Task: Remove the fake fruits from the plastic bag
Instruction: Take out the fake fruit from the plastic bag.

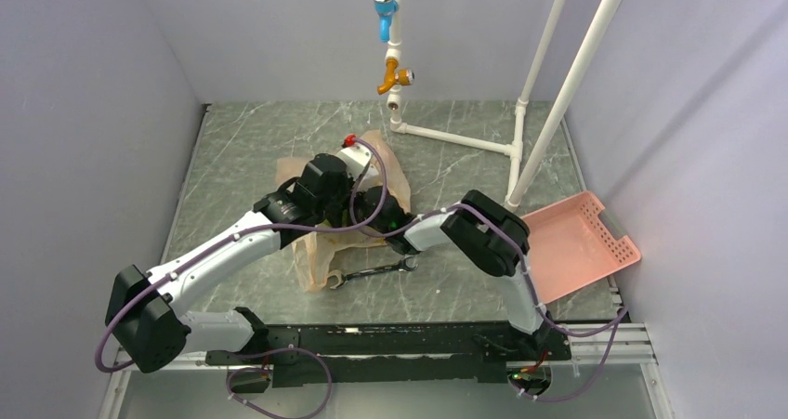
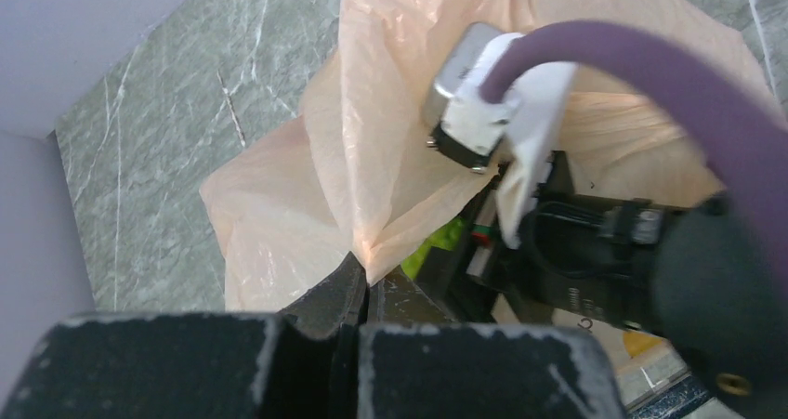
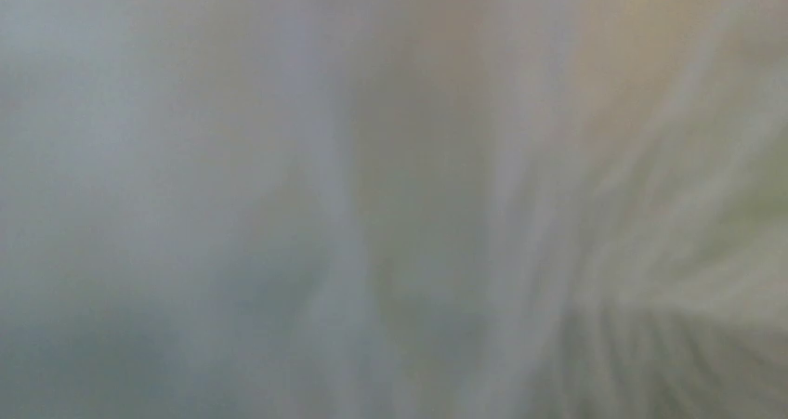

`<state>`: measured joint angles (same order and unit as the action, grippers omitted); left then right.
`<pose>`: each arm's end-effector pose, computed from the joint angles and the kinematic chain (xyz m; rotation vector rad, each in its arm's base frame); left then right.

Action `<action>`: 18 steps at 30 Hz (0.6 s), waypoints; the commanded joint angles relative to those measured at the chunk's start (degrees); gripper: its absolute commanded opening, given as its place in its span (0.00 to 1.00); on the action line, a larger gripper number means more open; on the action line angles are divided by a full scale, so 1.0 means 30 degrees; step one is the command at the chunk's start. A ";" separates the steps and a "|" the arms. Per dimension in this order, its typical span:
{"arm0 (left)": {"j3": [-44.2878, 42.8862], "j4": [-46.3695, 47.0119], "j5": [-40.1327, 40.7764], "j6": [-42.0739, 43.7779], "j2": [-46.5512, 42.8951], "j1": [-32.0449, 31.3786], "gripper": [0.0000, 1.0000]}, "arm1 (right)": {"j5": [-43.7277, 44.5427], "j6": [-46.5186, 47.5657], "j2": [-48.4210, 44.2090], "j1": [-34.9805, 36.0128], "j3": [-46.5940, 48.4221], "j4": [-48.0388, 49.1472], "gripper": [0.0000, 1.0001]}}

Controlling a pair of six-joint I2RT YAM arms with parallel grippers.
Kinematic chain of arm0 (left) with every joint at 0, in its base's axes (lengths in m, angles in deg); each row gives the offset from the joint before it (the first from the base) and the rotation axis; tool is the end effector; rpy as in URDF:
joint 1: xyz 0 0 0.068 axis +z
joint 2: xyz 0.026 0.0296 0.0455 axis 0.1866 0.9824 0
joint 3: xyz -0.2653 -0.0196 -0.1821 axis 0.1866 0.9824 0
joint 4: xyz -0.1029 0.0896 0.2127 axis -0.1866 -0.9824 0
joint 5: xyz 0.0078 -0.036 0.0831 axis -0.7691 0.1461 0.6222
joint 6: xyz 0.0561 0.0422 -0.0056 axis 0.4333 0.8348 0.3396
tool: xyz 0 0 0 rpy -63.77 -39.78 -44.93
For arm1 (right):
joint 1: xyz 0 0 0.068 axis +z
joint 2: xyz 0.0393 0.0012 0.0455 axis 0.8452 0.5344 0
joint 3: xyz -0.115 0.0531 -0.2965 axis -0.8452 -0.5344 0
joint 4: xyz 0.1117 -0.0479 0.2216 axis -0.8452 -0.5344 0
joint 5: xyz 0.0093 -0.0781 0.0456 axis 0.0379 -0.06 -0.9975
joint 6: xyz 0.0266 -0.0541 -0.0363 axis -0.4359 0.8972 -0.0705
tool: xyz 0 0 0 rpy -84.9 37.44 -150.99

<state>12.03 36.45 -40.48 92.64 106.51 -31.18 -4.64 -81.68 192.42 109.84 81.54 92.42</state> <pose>0.2170 -0.1635 0.3490 0.6449 1.9518 0.0755 0.2999 0.3829 0.1749 -0.3691 1.8972 0.9504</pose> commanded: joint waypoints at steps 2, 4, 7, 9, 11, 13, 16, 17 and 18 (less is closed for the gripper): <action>0.0078 0.0876 -0.0158 0.0331 0.0122 0.0082 0.00 | -0.1622 -0.0473 -0.3018 -0.0059 -0.2332 0.0664 0.18; 0.0067 0.0886 -0.0172 0.0328 0.0100 0.0181 0.00 | -0.2003 -0.0629 -0.4095 -0.0065 -0.3244 0.0648 0.14; 0.0149 0.0949 -0.0077 0.0319 -0.0037 0.0292 0.00 | -0.2709 -0.0602 -0.5534 -0.0064 -0.4542 0.0752 0.09; 0.0214 0.0973 -0.0018 0.0320 -0.0119 0.0296 0.00 | -0.3185 -0.0462 -0.6520 -0.0064 -0.5298 0.0659 0.05; 0.0216 0.0998 -0.0120 0.0293 -0.0209 0.0296 0.00 | -0.3771 -0.0421 -0.7456 -0.0065 -0.6029 0.0460 0.00; 0.0232 0.0985 -0.0175 0.0289 -0.0226 0.0316 0.00 | -0.4610 -0.0227 -0.8398 -0.0066 -0.6569 -0.0020 0.00; 0.0161 0.0916 -0.0150 0.0304 -0.0173 0.0311 0.00 | -0.5147 -0.0244 -1.0462 -0.0072 -0.7755 -0.0522 0.00; 0.0137 0.0853 -0.0120 0.0290 -0.0171 0.0301 0.00 | -0.4970 -0.0152 -1.1424 -0.0062 -0.8129 -0.0948 0.00; 0.0108 0.0837 -0.0090 0.0293 -0.0171 0.0300 0.00 | -0.4615 0.0118 -1.2383 -0.0080 -0.8505 -0.1735 0.00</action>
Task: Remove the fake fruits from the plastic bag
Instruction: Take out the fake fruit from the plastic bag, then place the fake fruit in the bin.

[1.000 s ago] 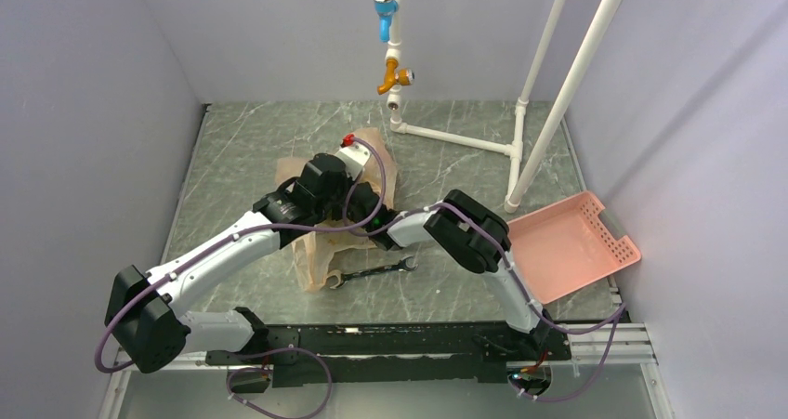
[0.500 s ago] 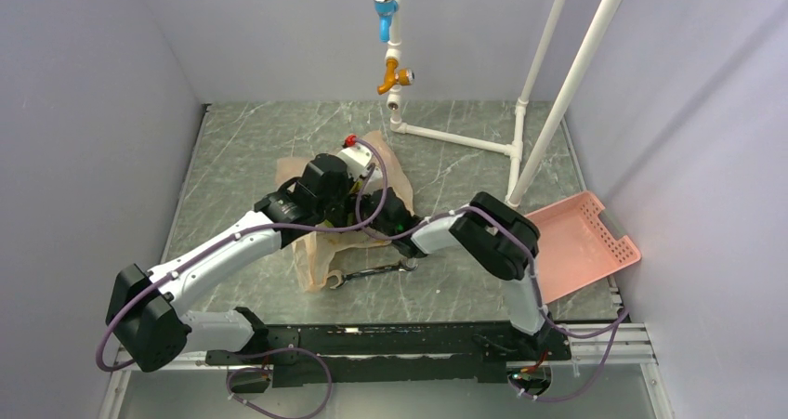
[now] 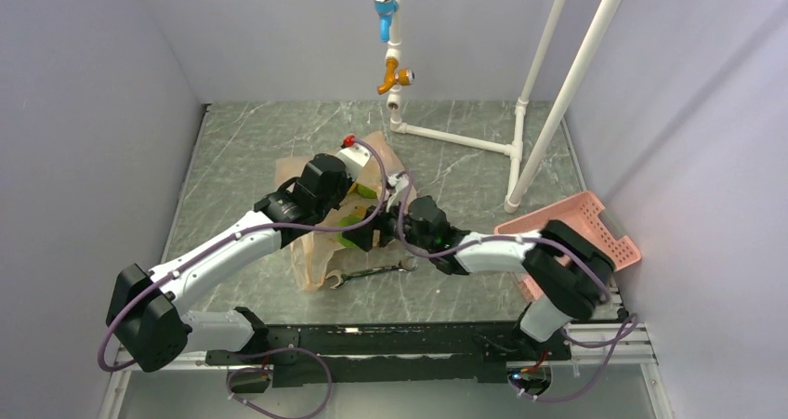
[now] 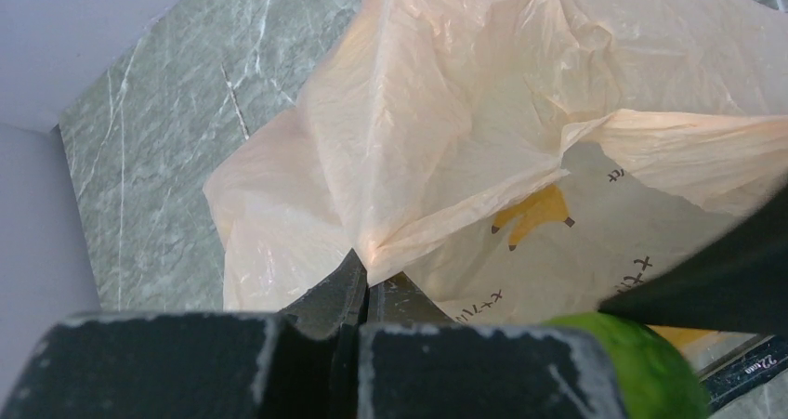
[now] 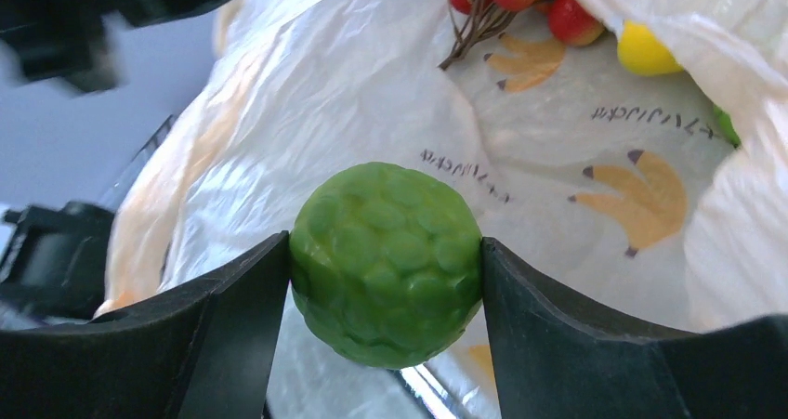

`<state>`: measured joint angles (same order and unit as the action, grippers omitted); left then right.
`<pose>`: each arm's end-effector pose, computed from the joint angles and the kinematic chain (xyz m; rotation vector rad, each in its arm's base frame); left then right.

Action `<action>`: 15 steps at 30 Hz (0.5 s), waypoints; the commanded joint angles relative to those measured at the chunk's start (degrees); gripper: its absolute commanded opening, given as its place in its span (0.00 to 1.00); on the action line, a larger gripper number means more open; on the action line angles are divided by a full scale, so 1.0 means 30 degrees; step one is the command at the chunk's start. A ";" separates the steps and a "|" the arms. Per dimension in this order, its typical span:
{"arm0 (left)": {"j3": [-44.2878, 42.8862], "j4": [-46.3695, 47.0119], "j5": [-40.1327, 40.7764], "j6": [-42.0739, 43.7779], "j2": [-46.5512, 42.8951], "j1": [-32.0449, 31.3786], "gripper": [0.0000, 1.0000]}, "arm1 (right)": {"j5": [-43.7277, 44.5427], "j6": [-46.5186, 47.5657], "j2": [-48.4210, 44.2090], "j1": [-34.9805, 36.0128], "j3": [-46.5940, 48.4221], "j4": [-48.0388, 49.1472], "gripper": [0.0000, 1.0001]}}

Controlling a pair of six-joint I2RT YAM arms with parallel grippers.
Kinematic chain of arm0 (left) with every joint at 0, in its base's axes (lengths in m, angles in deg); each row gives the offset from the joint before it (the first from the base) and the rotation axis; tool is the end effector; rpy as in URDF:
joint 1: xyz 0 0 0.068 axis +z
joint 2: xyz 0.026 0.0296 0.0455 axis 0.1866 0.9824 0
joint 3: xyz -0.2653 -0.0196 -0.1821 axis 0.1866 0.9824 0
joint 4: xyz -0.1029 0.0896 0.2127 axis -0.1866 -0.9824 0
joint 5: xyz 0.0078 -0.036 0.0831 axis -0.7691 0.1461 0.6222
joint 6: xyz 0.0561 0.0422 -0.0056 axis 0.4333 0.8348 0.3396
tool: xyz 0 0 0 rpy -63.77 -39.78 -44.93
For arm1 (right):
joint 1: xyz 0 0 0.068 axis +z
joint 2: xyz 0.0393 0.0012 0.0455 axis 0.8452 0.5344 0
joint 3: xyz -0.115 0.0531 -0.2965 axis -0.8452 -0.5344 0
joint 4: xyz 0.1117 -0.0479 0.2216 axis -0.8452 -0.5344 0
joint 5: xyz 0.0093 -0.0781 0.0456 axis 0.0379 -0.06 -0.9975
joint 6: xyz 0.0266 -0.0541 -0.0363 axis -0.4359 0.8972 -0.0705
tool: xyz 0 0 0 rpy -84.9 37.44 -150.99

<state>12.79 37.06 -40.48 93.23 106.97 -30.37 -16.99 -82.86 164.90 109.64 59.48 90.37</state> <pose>0.2205 -0.1616 0.3435 0.6472 1.9616 0.0951 0.2140 0.2905 0.2471 -0.5092 1.8523 1.1693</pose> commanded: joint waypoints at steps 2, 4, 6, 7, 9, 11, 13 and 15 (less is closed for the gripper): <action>-0.0209 0.0584 -0.0060 0.0116 -0.0339 0.0048 0.00 | 0.0731 0.1144 -0.5478 -0.0022 -0.1802 -0.2540 0.00; -0.0267 0.0512 -0.0003 0.0105 -0.0322 0.0034 0.00 | 0.3142 0.1395 -0.7952 -0.0106 -0.2529 -0.4219 0.00; -0.0413 0.0381 0.0071 0.0015 -0.0298 0.0026 0.00 | 0.5997 0.1133 -1.0744 -0.0486 -0.3447 -0.5807 0.00; -0.0502 0.0256 0.0109 -0.0034 -0.0270 0.0012 0.00 | 0.7086 0.0961 -1.1958 -0.0767 -0.3729 -0.6543 0.00; -0.0607 0.0103 0.0232 -0.0065 -0.0238 -0.0002 0.00 | 0.9942 0.0367 -1.4056 -0.1243 -0.3980 -0.8607 0.00; -0.0702 -0.0021 0.0344 -0.0109 -0.0238 0.0015 0.00 | 1.3696 -0.0859 -1.5720 -0.1605 -0.3837 -1.1274 0.00; -0.0718 -0.0046 0.0414 -0.0124 -0.0305 0.0018 0.00 | 1.8523 -0.2252 -1.6916 -0.1892 -0.3722 -1.3963 0.00; -0.0751 -0.0066 0.0406 -0.0167 -0.0392 0.0002 0.00 | 2.1529 -0.4100 -1.7610 -0.2447 -0.3623 -1.6587 0.00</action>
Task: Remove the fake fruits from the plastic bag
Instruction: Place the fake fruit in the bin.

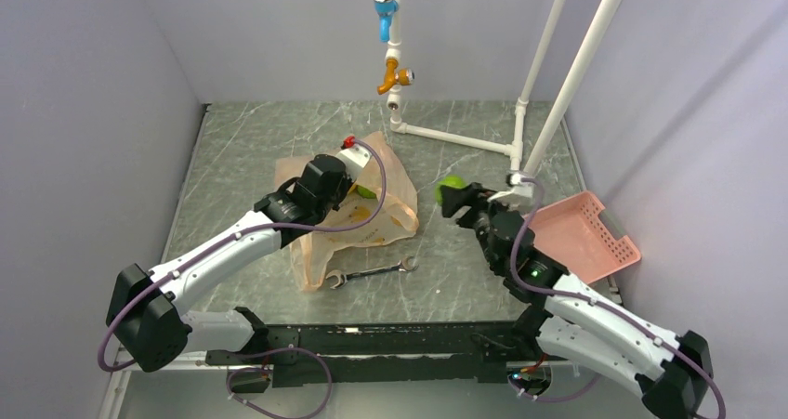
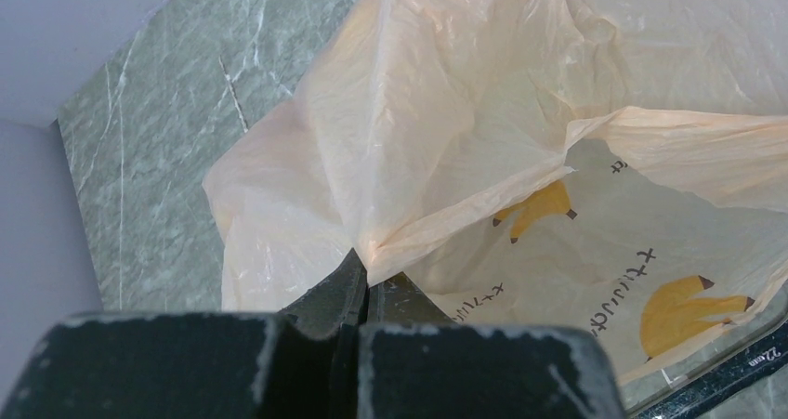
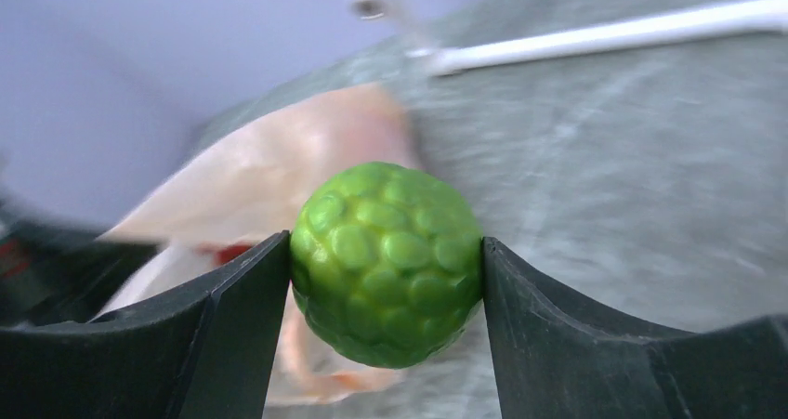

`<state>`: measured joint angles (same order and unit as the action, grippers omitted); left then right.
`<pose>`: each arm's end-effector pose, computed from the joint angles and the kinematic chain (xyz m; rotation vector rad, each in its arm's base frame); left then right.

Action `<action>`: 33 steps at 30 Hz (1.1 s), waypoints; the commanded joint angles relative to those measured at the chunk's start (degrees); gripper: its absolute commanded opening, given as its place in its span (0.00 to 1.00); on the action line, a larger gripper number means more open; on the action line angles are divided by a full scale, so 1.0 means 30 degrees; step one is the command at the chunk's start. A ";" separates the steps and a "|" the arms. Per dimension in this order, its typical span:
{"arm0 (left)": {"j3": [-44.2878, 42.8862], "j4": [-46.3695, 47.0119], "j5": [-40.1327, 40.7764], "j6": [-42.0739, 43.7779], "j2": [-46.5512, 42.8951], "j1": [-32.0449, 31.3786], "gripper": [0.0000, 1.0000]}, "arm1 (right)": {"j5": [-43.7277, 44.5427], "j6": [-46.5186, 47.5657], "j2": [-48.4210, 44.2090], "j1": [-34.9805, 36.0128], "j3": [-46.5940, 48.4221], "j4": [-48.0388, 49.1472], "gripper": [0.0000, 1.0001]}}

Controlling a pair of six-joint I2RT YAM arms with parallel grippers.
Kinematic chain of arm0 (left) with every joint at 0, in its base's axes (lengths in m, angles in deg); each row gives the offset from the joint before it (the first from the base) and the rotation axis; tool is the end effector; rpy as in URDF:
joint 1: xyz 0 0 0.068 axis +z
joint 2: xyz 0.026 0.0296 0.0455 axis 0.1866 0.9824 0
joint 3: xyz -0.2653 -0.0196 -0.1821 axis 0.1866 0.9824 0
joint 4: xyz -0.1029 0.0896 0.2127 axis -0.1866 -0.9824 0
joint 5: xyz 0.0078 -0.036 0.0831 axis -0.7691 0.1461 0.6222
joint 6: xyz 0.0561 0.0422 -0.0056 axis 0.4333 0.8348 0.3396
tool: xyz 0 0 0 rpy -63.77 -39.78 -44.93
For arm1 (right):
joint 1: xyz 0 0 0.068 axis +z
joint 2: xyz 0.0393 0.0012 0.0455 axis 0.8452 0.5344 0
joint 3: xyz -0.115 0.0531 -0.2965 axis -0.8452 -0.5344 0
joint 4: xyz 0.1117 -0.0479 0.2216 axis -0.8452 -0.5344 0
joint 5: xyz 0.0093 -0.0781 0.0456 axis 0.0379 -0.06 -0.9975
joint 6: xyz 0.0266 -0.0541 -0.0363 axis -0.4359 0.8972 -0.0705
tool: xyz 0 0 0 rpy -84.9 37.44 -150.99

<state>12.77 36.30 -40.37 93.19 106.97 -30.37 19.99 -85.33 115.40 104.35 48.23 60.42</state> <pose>0.2199 -0.1609 0.3422 0.6524 1.9717 0.1020 0.1328 0.1034 0.3245 0.1585 1.6499 0.6903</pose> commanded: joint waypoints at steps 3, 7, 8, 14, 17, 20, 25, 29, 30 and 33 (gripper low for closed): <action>-0.0723 0.0151 0.0391 -0.0185 -0.0518 -0.0052 0.00 | 1.0955 -0.6789 -0.1102 -0.2029 0.1009 -1.1159 0.00; -0.0691 0.0065 0.0698 -0.0141 -0.0630 -0.0150 0.00 | 1.1755 -1.3512 0.0207 -0.3924 0.2301 -1.8236 0.00; -0.0677 0.0055 0.0742 -0.0118 -0.0644 -0.0186 0.00 | 1.1781 -1.4201 0.0400 -0.4265 0.2353 -1.9201 0.00; -0.0650 0.0001 0.0894 -0.0085 -0.0712 -0.0297 0.00 | 0.9447 -1.1563 -0.0149 -0.7622 0.1196 -1.7532 0.00; -0.0664 -0.0049 0.1046 -0.0046 -0.0655 -0.0355 0.00 | 0.6728 -1.0008 -0.0242 -0.9923 0.0631 -1.5811 0.00; -0.0695 -0.0066 0.1144 0.0034 -0.0575 -0.0413 0.00 | 0.4357 -0.9249 0.0365 -1.1654 0.0337 -1.5125 0.00; -0.0718 -0.0093 0.0951 0.0047 -0.0449 -0.0461 0.00 | 0.2610 -0.9211 0.0909 -1.2281 -0.0173 -1.4406 0.06; -0.0733 -0.0075 0.0824 0.0063 -0.0455 -0.0450 0.00 | 0.1612 -0.9320 0.1210 -1.2383 -0.0736 -1.4018 0.11; -0.0704 -0.0051 0.0827 0.0051 -0.0461 -0.0458 0.00 | 0.1449 -0.9374 0.1353 -1.2405 -0.0832 -1.3930 0.12; -0.0716 -0.0083 0.0844 0.0052 -0.0415 -0.0473 0.00 | 0.1281 -0.9323 0.1616 -1.2546 -0.1058 -1.3584 0.22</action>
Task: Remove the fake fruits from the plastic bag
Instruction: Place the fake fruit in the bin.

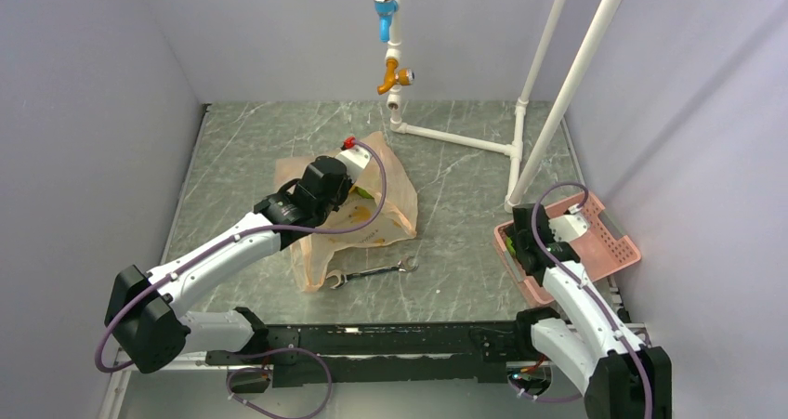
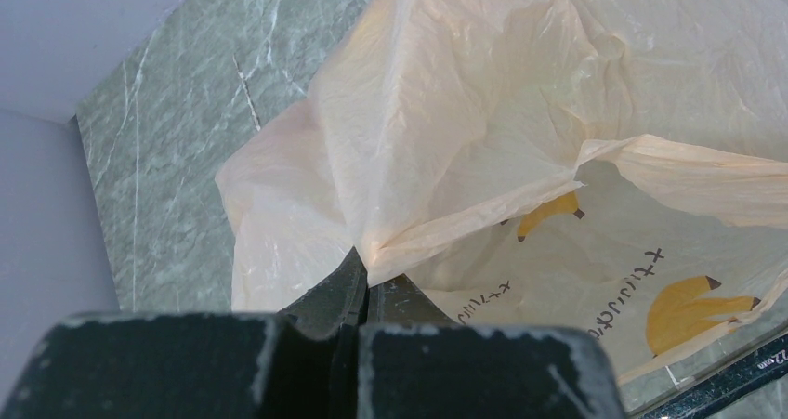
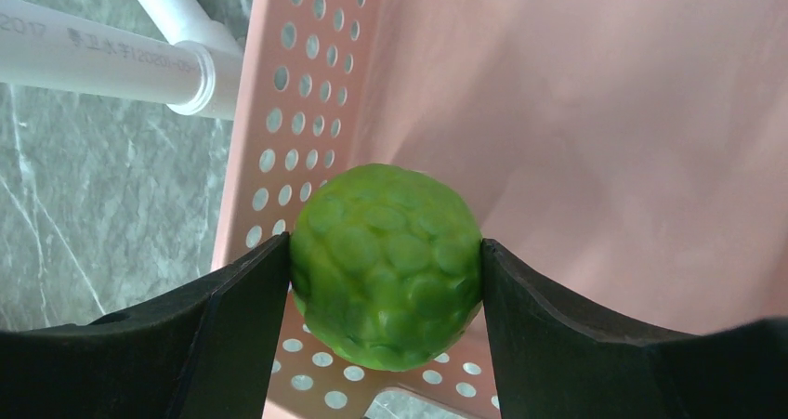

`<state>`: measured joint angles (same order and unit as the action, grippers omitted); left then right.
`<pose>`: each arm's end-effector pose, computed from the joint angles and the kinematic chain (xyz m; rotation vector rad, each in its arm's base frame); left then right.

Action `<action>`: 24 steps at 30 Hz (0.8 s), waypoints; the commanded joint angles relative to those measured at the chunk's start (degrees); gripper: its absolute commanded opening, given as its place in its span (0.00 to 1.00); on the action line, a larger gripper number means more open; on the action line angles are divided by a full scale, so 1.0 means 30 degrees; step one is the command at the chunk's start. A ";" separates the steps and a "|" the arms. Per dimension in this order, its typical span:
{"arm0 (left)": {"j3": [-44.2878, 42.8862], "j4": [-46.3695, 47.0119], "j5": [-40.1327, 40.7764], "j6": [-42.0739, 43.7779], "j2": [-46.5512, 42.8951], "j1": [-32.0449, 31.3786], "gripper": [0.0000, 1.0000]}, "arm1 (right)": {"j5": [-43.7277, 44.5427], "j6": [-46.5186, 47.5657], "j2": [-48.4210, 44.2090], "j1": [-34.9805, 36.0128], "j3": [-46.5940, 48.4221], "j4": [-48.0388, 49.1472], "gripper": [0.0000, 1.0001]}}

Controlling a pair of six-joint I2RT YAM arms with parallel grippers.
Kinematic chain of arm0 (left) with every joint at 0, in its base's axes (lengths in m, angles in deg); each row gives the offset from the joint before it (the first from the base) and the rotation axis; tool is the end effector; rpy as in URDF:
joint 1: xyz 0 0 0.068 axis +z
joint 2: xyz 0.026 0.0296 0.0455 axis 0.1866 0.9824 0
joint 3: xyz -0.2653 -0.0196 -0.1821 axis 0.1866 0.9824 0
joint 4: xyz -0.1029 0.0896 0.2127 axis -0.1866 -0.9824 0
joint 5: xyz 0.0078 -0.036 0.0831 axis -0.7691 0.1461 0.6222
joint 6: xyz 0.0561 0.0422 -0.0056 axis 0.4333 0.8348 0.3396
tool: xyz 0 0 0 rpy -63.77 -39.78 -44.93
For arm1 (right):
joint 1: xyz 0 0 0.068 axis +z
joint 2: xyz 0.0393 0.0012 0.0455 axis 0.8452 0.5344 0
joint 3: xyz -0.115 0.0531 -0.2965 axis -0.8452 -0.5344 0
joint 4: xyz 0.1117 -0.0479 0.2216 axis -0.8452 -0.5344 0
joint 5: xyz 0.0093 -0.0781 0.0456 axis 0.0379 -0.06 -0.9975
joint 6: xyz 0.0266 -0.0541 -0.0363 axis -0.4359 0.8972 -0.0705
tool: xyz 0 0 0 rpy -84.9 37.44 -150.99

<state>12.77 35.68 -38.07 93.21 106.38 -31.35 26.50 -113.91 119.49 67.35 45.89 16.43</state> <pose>0.2157 -0.1605 0.3442 0.6443 1.9652 0.1328 0.1320 -0.0093 0.2206 1.2000 1.9737 -0.1099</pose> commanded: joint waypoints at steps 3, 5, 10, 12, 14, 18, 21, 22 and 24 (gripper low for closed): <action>-0.0711 0.0102 0.0079 0.0043 -0.0208 -0.0172 0.00 | -0.0936 0.0453 0.0329 -0.0329 -0.0301 0.1254 0.37; -0.0730 0.0095 0.0068 0.0061 -0.0215 -0.0174 0.00 | -0.0900 0.0699 0.0269 -0.0382 -0.0208 0.1332 0.51; -0.0791 0.0039 0.0112 0.0143 -0.0186 -0.0283 0.00 | -0.1248 0.1442 -0.0245 -0.0375 0.0201 0.1333 0.86; -0.0792 0.0011 0.0082 0.0129 -0.0161 -0.0287 0.00 | -0.1260 0.1661 -0.0312 -0.0355 0.0543 0.1125 0.93; -0.0776 0.0026 0.0119 0.0137 -0.0157 -0.0263 0.00 | -0.1052 0.1815 -0.0281 -0.0353 0.0967 0.0772 0.98; -0.0738 0.0093 0.0205 0.0135 -0.0186 -0.0295 0.00 | 0.0510 0.2250 -0.0484 0.0460 0.2418 -0.0528 0.99; -0.0686 0.0229 0.0185 0.0130 -0.0200 -0.0312 0.00 | 0.3592 0.2479 -0.0495 0.3198 0.3940 -0.1217 0.99; -0.0698 0.0235 0.0166 0.0166 -0.0188 -0.0311 0.00 | 0.4569 0.2611 -0.0536 0.4400 0.4470 -0.1355 0.99; -0.0732 0.0229 0.0252 0.0137 -0.0157 -0.0300 0.00 | 0.5874 0.3217 -0.0558 0.6806 0.5352 -0.1208 0.99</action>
<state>12.77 34.90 -37.94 93.26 106.40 -31.88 32.45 -107.66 119.05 77.88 55.24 13.85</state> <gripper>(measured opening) 0.010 0.990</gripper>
